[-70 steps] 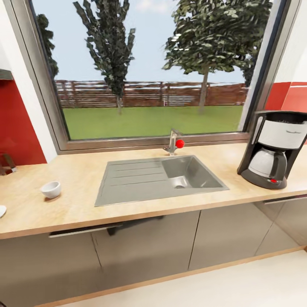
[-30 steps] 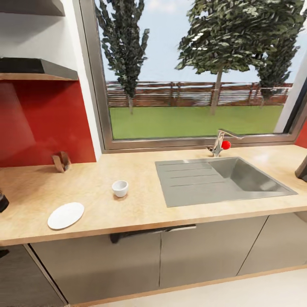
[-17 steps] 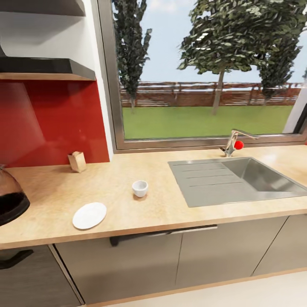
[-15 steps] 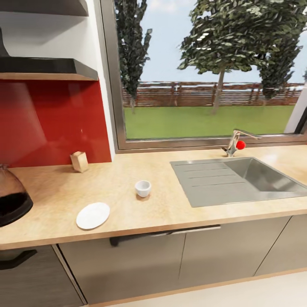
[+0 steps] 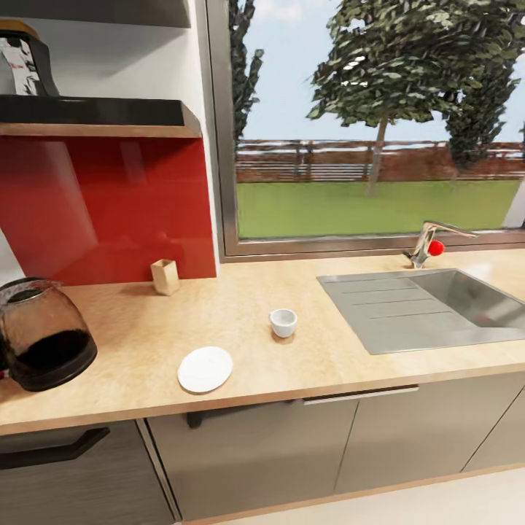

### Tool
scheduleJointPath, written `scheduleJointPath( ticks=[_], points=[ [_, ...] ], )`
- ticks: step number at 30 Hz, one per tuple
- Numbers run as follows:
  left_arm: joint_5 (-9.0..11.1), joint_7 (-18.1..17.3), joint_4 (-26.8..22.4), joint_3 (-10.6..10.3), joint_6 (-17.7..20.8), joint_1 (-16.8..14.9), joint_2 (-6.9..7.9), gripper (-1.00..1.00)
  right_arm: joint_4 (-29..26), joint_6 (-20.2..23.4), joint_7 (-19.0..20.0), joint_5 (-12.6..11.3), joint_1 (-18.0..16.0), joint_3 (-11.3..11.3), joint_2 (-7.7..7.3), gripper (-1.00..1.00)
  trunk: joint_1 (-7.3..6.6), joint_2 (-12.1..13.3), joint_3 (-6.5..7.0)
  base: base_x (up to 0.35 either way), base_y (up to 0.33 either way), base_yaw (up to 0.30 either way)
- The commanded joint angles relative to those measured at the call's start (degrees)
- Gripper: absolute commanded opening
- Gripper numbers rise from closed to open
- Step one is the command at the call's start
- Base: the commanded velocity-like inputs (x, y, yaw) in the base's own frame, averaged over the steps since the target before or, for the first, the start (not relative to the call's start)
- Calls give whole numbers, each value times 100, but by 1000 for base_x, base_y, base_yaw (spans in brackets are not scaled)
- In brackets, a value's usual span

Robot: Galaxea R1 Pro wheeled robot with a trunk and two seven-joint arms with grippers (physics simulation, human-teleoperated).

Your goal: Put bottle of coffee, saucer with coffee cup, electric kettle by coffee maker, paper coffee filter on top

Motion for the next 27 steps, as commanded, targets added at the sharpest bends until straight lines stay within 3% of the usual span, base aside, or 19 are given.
scheduleJointPath(
  ticks=[1, 27],
  points=[
    [38, -2, -9, -19, -7, 2, 0, 100, 5, -15, -31, 44, -3, -3, 1, 100, 0, -3, -5, 0, 338, 0],
    [28, -2, -3, -21, -9, 2, 0, 100, 5, -16, -32, 37, -3, -3, 6, 100, 0, -3, -5, -9, 338, 0]
  ],
)
